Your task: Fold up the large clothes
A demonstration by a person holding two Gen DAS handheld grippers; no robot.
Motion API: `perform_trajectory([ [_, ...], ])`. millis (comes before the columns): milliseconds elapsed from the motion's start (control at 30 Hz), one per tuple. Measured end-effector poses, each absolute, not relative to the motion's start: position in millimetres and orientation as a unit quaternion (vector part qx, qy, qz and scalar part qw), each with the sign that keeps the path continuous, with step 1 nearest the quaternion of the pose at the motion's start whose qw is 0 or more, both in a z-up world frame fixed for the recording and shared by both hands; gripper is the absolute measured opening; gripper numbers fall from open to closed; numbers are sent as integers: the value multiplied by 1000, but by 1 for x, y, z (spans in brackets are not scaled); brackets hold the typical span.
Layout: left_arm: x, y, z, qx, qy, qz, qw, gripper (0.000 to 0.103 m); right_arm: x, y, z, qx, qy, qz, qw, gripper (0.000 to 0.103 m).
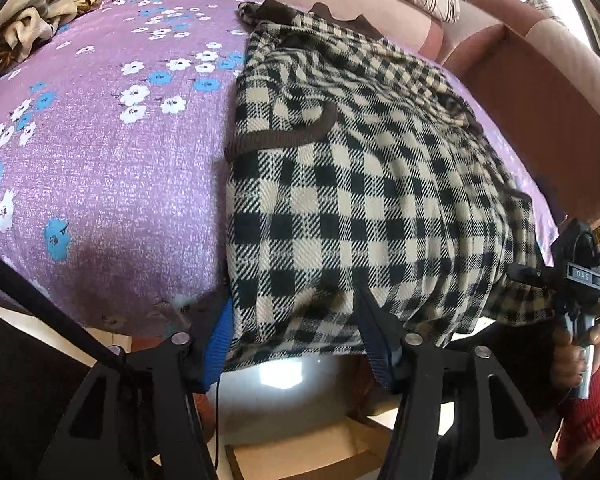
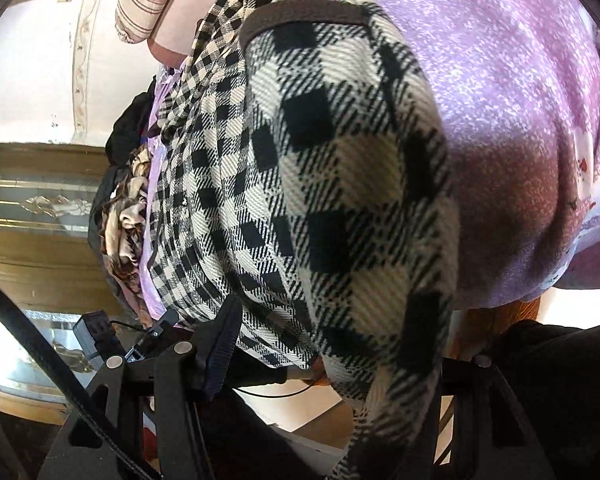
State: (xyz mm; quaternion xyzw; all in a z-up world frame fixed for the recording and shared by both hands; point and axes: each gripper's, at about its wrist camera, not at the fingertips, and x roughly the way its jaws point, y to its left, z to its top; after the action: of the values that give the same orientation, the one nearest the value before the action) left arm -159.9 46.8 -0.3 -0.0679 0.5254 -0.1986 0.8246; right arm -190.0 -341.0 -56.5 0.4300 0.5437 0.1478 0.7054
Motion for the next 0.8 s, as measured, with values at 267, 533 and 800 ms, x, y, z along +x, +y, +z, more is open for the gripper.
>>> perform_trajectory([
  [267,-159,77,17,-127,526,-202,816,6,-194,-331,-42,386,548,137,729,14],
  [533,-136,95,75,-193,485,-244,817,5,-188,-350,11,384,500,184,754,10],
  [800,-23,73,119,-195,441,-222,847,4,-92,-369,81,354,442,176,805,10],
])
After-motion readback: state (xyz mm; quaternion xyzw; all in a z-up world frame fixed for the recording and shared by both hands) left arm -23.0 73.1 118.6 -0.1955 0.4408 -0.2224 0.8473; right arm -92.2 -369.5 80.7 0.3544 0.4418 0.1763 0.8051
